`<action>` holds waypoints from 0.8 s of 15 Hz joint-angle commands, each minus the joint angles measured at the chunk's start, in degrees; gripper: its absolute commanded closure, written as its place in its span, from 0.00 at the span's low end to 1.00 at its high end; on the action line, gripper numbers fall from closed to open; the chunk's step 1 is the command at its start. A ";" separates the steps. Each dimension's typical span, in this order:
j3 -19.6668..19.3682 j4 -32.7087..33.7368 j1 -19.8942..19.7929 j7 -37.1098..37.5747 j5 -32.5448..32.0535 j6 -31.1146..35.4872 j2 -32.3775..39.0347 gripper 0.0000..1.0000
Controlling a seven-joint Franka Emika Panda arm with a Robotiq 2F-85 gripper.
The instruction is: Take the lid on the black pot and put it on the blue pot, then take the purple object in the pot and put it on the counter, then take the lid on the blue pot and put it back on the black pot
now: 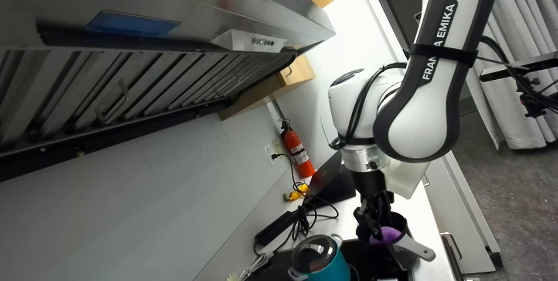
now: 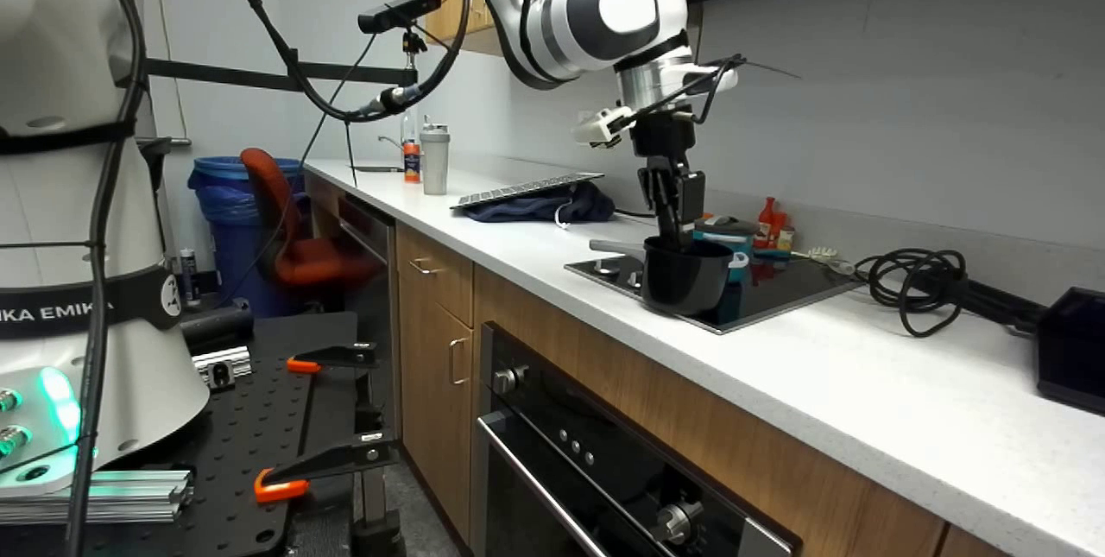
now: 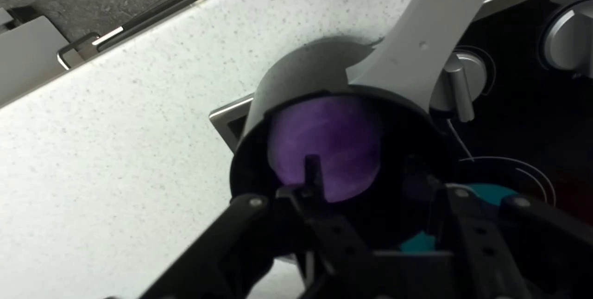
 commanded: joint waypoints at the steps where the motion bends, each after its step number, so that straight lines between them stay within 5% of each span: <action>1: 0.84 3.12 -1.27 -2.89 2.97 -1.59 2.30 0.50; 12: 0.89 6.30 -2.77 -5.40 5.74 -2.72 5.47 0.46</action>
